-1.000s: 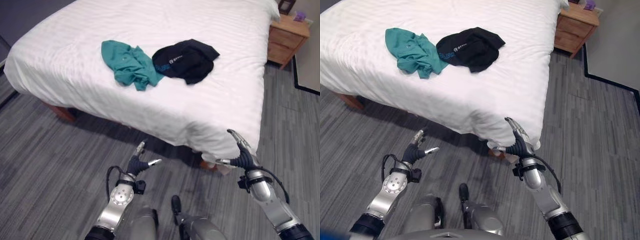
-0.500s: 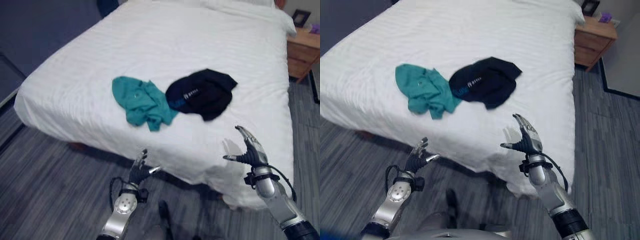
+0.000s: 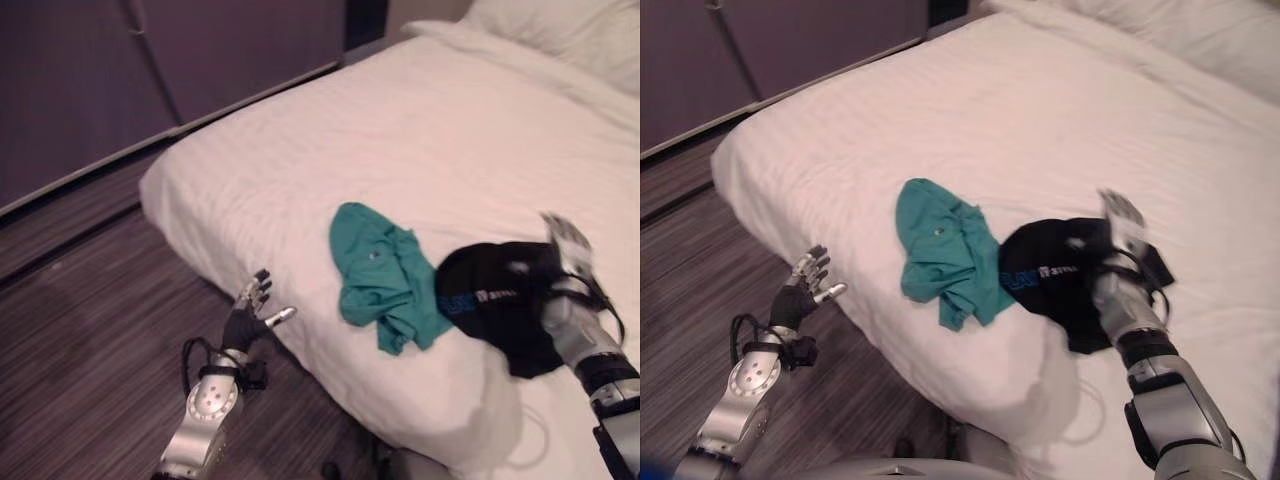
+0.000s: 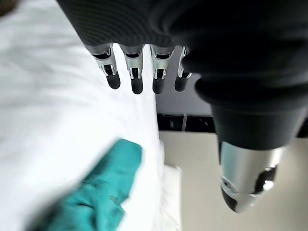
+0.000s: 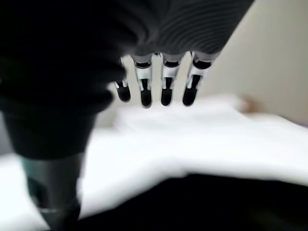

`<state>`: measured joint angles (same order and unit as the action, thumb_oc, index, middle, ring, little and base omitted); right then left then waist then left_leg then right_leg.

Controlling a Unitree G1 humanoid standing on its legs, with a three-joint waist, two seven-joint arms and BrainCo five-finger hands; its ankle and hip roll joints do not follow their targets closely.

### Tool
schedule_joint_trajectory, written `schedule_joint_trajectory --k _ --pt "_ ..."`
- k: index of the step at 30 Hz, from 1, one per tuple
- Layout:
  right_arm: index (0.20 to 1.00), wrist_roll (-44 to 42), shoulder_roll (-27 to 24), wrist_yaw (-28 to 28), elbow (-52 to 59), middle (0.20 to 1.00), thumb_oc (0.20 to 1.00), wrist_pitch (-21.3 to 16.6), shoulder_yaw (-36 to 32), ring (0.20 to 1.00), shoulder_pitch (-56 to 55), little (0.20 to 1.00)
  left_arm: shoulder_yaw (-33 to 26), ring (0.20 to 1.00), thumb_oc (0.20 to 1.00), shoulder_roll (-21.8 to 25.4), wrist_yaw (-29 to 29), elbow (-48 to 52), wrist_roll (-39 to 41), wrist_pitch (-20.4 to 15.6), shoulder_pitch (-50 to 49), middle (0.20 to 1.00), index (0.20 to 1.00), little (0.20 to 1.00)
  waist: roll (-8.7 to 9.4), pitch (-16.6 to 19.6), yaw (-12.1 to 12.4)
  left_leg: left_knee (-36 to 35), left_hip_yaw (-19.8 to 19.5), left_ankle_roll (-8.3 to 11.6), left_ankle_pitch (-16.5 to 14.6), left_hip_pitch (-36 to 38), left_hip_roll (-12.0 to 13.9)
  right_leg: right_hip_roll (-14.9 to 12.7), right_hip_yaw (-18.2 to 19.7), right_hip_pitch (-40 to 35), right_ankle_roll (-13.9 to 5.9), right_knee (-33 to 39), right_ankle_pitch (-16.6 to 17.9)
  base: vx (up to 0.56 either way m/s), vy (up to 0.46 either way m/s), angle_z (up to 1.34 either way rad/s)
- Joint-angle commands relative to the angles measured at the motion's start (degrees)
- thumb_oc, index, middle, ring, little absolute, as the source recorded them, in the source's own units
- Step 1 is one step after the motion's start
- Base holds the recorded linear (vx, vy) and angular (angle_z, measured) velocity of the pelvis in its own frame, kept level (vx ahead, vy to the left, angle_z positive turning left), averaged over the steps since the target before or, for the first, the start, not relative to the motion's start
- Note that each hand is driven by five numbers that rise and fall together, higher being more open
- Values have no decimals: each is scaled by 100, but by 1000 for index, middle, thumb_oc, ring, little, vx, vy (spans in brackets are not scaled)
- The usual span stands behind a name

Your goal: Pick up bed clothes into laundry basket.

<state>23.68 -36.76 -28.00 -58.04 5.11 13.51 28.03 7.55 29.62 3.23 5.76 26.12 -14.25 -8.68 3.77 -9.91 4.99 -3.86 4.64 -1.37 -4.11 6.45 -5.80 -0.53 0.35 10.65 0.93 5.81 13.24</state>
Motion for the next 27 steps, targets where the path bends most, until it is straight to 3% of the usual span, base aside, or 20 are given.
schedule_joint_trajectory --k 1,2,3,4,8,11,17,20,21,22,23,24,25,27 --pt "1000 -512 64 172 -263 1000 1000 -16 54 1000 145 1000 -510 1000 1000 386 -156 362 110 -498 582 1000 1000 1000 14 -208 -364 -114 102 416 230 -399 830 -265 -150 -1036 -678 -81 -1335 144 -104 -24" --pt "1000 -812 284 356 -817 1000 1000 -20 -75 1000 -170 1000 -974 1000 1000 642 222 645 -381 -601 862 1000 1000 1000 -98 -179 -400 -114 77 466 253 -456 841 -272 -183 -1035 -656 -81 -1409 114 -90 15" --pt "711 -933 417 382 -994 711 711 -19 -114 711 -302 711 -1068 1000 1000 620 375 673 -493 -635 971 1000 1000 1000 -131 -173 -422 -114 70 475 249 -462 844 -268 -179 -1037 -651 -81 -1432 123 -89 19" --pt "200 -1116 599 482 -1076 200 200 -62 -106 200 -448 200 -1008 1000 1000 671 533 644 -958 -582 1201 1000 1000 1000 -173 -138 -489 -114 87 487 233 -461 855 -266 -163 -1055 -643 -81 -1469 58 -38 16" --pt "200 -1354 690 461 -412 200 200 -244 -241 200 -837 200 -744 1000 1000 769 796 405 -1939 -363 1671 1000 1000 1000 -176 -99 -690 -114 182 501 199 -383 894 -263 -86 -1107 -629 -81 -1478 61 -15 -19" --pt "200 -1021 361 464 1785 200 200 -391 -582 200 -1570 200 -506 1000 1000 908 1018 -270 -3237 101 2177 1000 1000 1000 -151 -100 -1071 -114 350 501 110 -281 932 -252 68 -1127 -664 -81 -1496 58 16 0" --pt "200 -185 -338 524 5678 200 200 -755 -2851 200 -3408 200 -199 1000 1000 723 1244 -2523 -5618 1159 2512 1000 1000 1000 -87 115 -1798 -114 892 453 -39 -129 1013 -192 542 -1018 -753 -81 -1392 62 32 -60" --pt "200 150 -542 224 6969 200 200 -1036 -3945 200 -3774 200 -20 1000 1000 607 1093 -3643 -6339 1596 2463 1000 1000 1000 -102 213 -2156 -114 1162 406 -160 -75 1024 -100 861 -899 -813 -81 -1344 10 40 -52" --pt "200 153 -516 257 7056 200 200 -1013 -4023 200 -3849 200 25 1000 1000 575 1117 -3695 -6350 1583 2516 1000 1000 1000 -116 227 -2096 -114 1194 413 -116 -109 1029 -90 892 -852 -804 -81 -1293 10 68 -74" --pt "200 87 -755 -34 7348 200 200 -1118 -4556 200 -3837 200 231 1000 1000 473 954 -4592 -6580 1716 2391 1000 1000 1000 -119 284 -2356 -114 1371 386 -218 -40 1033 -11 1120 -791 -845 -81 -1277 0 73 -83" --pt "200 -5 -883 -154 7412 200 200 -1140 -4766 200 -3795 200 337 758 758 395 888 -5006 -6572 1727 2353 758 758 758 -149 314 -2412 -114 1460 359 -239 -24 1025 51 1266 -736 -862 -86 -1251 20 159 -97" --pt "200 -330 -1292 -438 7496 200 200 -1180 -4978 200 -3488 200 547 200 200 206 801 -5988 -6426 1815 2276 200 200 200 -177 351 -2556 -114 1635 292 -266 80 977 221 1649 -658 -914 -116 -1188 2 107 -92" --pt "200 -341 -1320 -443 7482 200 200 -1178 -4970 200 -3470 200 551 200 200 182 830 -6048 -6417 1793 2310 200 200 200 -192 341 -2529 -114 1671 292 -274 91 978 229 1685 -655 -918 -116 -1183 -3 123 -101" --pt "200 -671 -1779 -655 7340 200 200 -1297 -4891 200 -2911 200 789 200 200 -90 697 -7026 -6271 1758 2261 200 200 200 -189 349 -2582 9 1641 277 -319 172 893 445 2127 -596 -960 -145 -1093 11 117 -96"
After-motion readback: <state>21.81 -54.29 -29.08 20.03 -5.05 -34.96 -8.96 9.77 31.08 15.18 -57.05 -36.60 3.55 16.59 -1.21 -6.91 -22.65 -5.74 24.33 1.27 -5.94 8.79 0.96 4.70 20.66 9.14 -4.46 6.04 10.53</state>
